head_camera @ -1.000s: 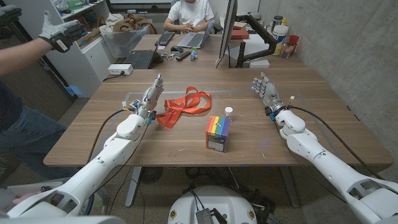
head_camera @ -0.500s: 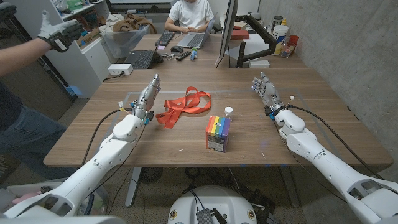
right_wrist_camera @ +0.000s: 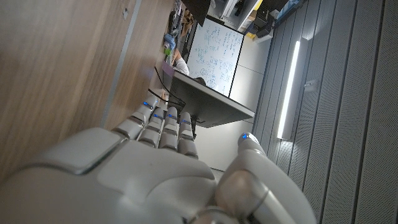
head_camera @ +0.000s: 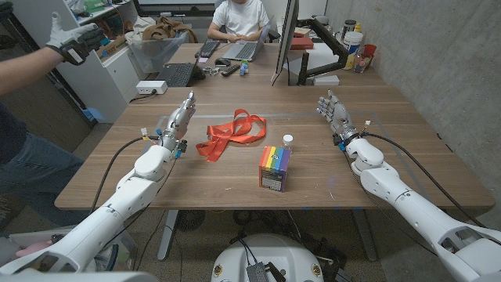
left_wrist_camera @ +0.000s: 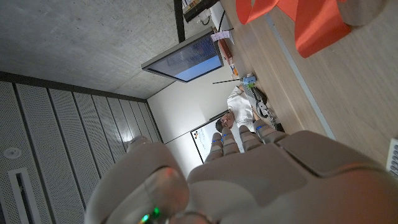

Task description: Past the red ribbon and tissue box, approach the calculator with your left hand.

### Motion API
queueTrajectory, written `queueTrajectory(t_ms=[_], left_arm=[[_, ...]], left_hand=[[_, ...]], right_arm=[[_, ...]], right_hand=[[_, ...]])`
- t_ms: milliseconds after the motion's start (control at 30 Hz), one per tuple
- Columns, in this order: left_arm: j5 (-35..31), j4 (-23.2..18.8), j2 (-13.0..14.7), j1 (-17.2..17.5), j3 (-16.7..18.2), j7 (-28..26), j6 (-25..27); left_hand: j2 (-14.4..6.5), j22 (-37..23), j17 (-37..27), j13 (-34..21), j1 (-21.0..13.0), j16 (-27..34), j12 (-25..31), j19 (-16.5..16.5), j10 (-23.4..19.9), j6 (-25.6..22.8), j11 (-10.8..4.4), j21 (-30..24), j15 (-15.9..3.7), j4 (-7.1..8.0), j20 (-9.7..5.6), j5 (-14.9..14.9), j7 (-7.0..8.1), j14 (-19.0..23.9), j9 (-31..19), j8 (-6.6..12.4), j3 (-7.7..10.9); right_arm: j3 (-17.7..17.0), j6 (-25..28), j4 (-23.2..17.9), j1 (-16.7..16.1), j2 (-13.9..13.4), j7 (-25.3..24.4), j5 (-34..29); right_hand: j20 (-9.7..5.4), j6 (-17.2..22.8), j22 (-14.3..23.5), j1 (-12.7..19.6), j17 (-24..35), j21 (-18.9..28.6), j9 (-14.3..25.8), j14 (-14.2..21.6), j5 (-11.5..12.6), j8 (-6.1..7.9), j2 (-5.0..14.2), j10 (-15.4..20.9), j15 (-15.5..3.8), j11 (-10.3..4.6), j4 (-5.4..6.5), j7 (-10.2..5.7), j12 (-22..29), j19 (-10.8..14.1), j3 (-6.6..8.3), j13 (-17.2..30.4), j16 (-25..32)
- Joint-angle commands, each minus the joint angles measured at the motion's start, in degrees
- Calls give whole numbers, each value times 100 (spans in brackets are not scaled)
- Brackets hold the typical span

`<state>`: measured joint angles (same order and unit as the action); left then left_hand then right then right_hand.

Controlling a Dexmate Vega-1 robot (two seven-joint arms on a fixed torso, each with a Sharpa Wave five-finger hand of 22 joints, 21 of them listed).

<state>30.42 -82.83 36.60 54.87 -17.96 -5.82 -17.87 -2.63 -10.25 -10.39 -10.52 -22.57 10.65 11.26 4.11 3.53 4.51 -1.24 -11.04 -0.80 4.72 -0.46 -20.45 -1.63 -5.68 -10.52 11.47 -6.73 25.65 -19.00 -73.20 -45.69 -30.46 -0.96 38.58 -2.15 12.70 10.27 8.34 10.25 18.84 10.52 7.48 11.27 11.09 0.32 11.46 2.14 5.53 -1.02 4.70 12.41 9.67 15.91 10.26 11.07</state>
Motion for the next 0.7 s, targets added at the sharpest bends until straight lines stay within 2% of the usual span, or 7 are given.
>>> queueTrajectory(t_ms=[33,700], left_arm=[[-37,-337,298,258,231,-115,27],[-84,-545,549,493,548,-362,120]], left_hand=[[5,-19,-18,-22,-99,30,26,32,-18,-14,-20,-33,-2,-43,28,-50,45,24,-25,25,-16],[-10,-22,-19,-24,-199,41,38,22,-60,-73,-24,-44,-3,-90,39,-61,71,68,-27,49,-9]], right_arm=[[34,-54,4,17,13,-42,-5],[119,-9,10,108,-32,-139,-130]], right_hand=[[-84,30,11,10,28,-20,21,46,15,14,27,50,-1,-15,-29,-40,-14,70,-4,16,-14],[-77,49,13,11,29,-47,22,52,15,18,30,63,-4,0,-37,-54,-17,87,-13,17,-15]])
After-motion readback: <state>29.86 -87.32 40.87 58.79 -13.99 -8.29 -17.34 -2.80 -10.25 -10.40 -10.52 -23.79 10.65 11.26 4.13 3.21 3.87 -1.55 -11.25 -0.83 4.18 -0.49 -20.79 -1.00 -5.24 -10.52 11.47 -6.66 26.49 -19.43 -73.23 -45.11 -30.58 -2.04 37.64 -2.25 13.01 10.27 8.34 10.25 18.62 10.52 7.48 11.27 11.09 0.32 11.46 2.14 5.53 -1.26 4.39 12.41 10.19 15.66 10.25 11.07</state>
